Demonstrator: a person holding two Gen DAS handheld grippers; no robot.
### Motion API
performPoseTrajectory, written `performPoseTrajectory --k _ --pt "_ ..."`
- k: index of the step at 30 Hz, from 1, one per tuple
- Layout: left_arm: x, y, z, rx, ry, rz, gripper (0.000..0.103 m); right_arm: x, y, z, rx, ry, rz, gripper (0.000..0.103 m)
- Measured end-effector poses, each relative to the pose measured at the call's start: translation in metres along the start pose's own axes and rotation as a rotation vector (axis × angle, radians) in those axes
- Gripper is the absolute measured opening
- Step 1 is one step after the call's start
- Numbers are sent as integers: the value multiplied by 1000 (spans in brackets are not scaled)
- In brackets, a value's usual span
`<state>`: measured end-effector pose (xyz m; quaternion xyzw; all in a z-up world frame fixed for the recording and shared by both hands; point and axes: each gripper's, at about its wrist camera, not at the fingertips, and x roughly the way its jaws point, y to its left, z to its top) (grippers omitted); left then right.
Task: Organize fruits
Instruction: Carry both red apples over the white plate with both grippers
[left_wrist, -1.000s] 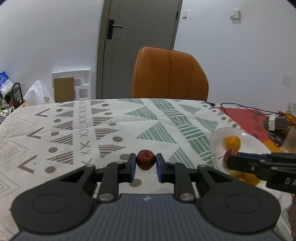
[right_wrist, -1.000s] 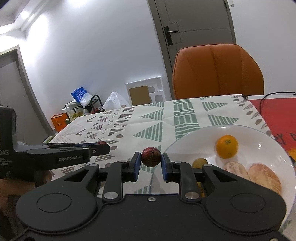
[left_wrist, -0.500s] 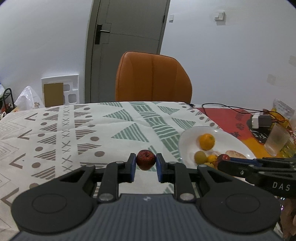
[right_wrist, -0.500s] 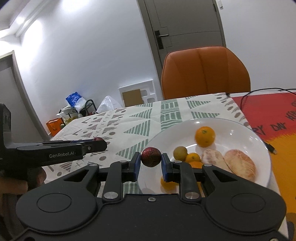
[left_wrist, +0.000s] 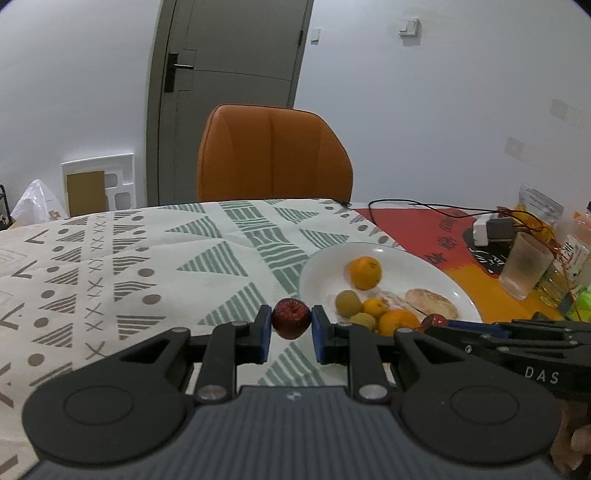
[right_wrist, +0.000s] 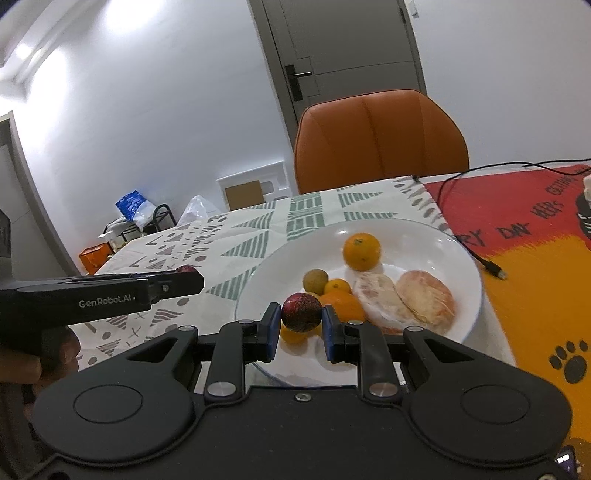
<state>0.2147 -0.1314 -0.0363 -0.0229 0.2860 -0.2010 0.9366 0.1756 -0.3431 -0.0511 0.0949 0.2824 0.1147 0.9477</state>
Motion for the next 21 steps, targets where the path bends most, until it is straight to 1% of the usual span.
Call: performPoseTrajectory --k 5,6,7,21 --pt "0 -10 -2 12 2 -11 21 -3 -9 -5 24 2 -20 24" --pt "0 -11 -2 14 3 -13 21 -4 -12 -5 34 0 -23 29" --pt "0 -13 -2 17 4 -15 21 -4 -13 -5 37 -1 -29 30" --pt "5 -47 -4 64 16 -61 21 -26 -32 -10 73 -37 -54 30"
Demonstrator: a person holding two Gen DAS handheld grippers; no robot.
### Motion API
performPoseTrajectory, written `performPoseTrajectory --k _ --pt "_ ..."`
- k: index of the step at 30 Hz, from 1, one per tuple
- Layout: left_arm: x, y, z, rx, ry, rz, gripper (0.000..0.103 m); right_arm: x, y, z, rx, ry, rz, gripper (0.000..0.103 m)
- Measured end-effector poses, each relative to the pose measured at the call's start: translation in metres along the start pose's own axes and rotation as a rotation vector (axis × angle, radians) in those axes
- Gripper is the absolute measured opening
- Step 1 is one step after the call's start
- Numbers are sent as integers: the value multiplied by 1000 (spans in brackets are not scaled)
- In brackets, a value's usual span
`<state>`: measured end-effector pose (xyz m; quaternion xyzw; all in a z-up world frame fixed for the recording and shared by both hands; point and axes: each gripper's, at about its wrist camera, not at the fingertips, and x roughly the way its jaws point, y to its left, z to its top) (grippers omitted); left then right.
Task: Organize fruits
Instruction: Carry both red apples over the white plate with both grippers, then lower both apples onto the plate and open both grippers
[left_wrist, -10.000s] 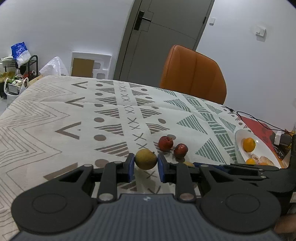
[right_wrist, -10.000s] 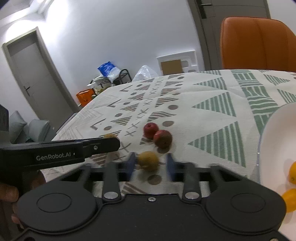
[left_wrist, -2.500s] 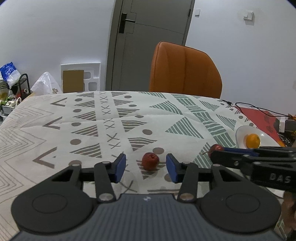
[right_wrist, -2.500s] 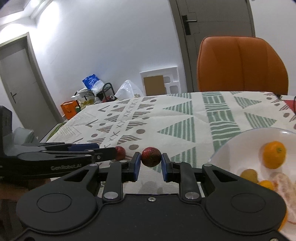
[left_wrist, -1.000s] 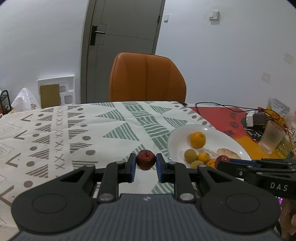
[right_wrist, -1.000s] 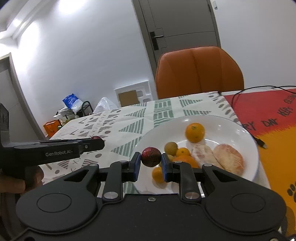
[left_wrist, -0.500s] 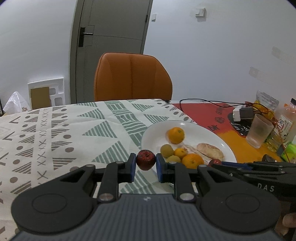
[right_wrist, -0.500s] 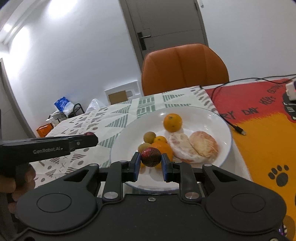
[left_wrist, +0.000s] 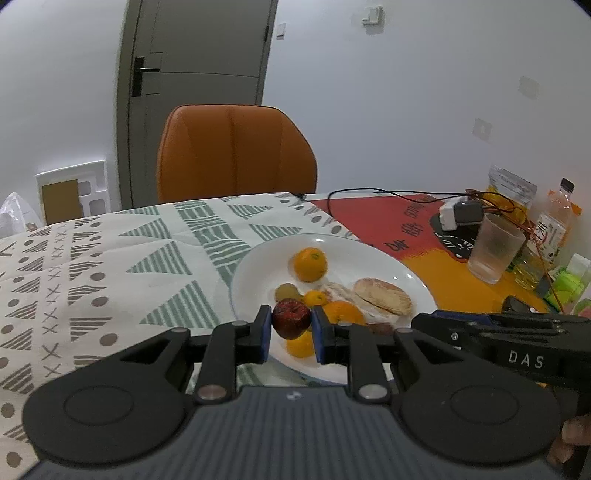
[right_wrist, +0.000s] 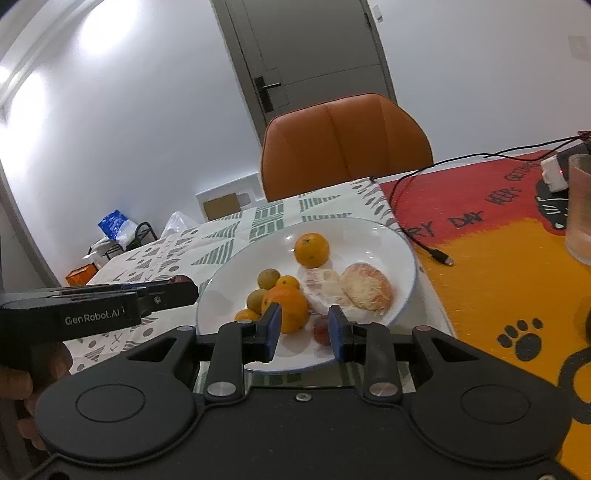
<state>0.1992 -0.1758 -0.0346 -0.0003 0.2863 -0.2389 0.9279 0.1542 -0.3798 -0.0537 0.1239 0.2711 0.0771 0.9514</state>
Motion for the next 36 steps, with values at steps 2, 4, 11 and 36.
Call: performPoseTrajectory --k 2,4,11,36 --pt "1 -5 0 6 3 -7 21 -2 -2 0 5 -2 -4 30" --pt "2 -8 0 12 5 -13 21 -4 -4 -1 9 -4 -6 30" --pt "5 -23 2 37 14 -34 21 -12 -9 0 18 -17 -11 30" --pt "-52 15 -7 -26 -5 110 51 -21 31 -8 -37 -14 56 43"
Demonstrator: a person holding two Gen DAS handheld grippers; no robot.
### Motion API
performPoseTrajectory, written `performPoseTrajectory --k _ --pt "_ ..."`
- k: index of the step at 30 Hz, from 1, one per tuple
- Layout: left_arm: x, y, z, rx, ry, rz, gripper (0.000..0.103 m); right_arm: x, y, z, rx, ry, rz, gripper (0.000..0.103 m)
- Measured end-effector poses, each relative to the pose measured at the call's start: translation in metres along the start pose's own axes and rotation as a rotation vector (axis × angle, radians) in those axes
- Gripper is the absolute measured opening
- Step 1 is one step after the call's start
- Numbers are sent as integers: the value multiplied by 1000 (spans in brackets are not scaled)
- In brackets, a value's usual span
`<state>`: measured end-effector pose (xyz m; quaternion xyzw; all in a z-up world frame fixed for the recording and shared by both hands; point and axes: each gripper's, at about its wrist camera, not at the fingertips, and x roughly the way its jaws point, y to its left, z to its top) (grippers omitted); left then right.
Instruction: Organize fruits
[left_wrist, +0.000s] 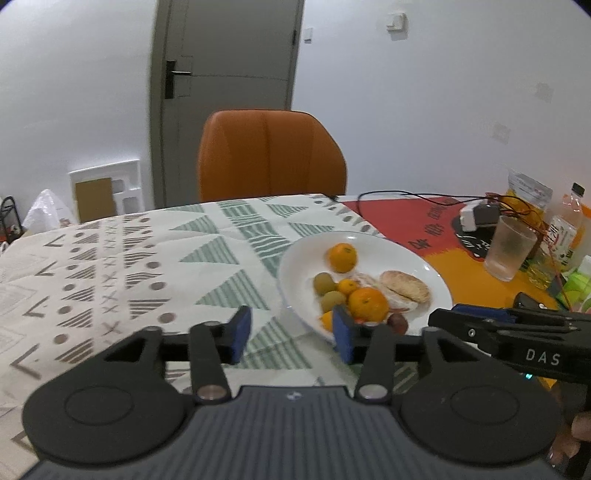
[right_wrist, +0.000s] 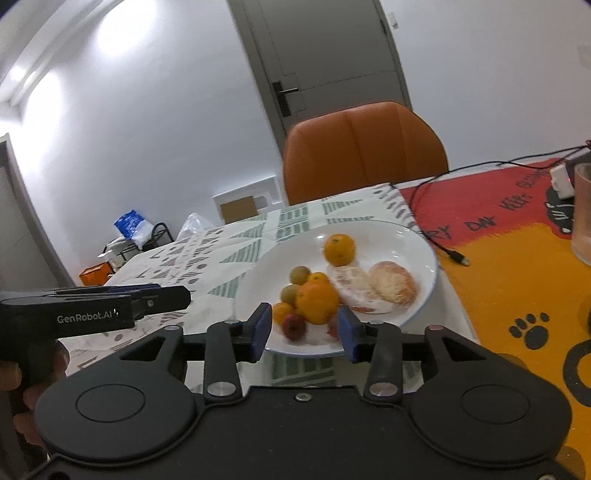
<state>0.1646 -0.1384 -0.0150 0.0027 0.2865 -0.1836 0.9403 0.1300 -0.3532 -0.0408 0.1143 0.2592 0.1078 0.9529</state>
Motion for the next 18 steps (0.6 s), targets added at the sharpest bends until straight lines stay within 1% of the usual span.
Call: performPoseTrajectory --k 2,4,8,9,11,14,16,17,18 --pt "-8 4 -2 -6 -6 10 55 -2 6 -1 -10 -2 1 48" --pt "-15 8 -5 -14 -9 19 62 -4 11 -2 -19 -4 -1 56" --pt "-30 16 -12 -34 -9 44 70 -8 22 -5 -33 1 11 61" --pt "-33 18 -14 -39 -10 53 75 -9 24 -6 -36 1 14 63" --pt "-41 22 -17 -46 -18 71 76 -12 29 -6 -44 -2 17 67" --pt "-51 27 -22 -54 -21 96 79 -17 37 -7 -60 -10 21 79" --pt "-59 31 -26 -65 -32 113 88 -20 42 -7 -71 -14 25 88" --pt "-63 33 -27 -71 -38 121 90 -21 44 -7 -76 -15 27 90" --pt "-66 34 -29 -74 -41 126 92 -23 47 -7 -79 -18 27 94"
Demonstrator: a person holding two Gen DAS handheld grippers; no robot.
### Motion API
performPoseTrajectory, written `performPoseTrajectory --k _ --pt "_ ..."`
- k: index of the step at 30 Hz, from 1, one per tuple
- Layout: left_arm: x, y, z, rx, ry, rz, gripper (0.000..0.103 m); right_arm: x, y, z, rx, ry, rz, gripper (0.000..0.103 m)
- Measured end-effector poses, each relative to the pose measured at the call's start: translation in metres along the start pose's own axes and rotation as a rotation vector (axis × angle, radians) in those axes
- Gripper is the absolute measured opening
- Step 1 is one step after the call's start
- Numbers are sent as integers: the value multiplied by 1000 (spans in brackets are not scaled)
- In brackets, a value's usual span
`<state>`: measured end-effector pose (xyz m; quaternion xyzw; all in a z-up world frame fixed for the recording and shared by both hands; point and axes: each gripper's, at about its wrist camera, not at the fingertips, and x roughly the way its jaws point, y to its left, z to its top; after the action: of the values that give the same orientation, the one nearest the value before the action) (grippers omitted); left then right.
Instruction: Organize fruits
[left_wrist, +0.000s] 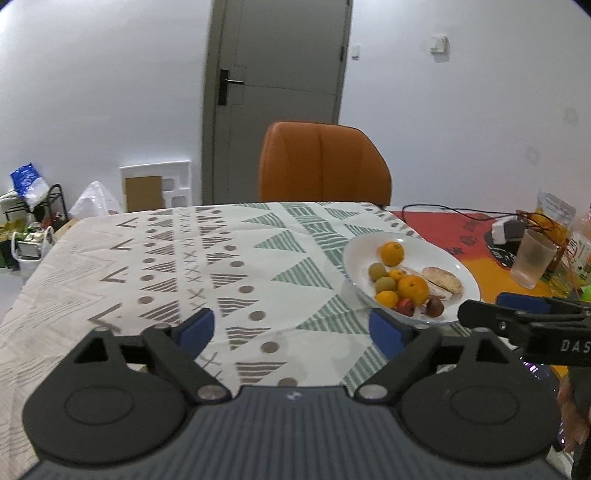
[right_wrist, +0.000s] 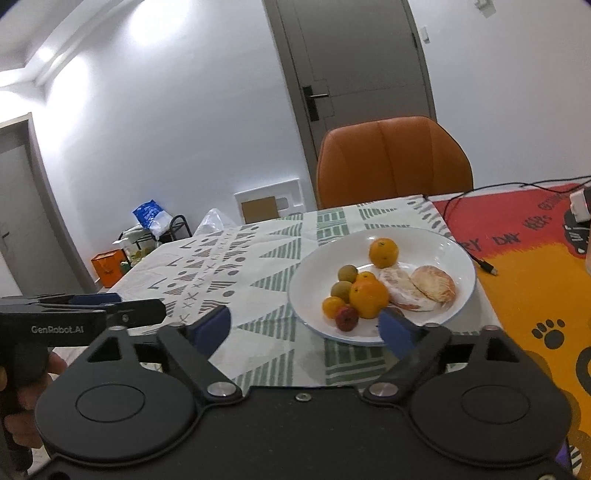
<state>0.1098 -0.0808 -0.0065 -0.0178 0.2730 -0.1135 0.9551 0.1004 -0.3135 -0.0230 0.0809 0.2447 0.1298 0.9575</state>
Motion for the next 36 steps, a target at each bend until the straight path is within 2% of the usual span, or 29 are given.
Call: performPoseTrajectory --k 4,20,26,36 --pt "-12 5 -5 1 -2 22 96 -4 7 0 4 -13 14 103" --pt "-45 25 -21 -28 -8 117 97 -25 39 -6 -41 -49 8 103" --pt "-57 31 -25 -38 -20 147 97 -24 43 -8 -8 -28 3 103" --pt "-75 44 -32 -70 -19 182 97 -26 53 -14 -30 -11 4 103"
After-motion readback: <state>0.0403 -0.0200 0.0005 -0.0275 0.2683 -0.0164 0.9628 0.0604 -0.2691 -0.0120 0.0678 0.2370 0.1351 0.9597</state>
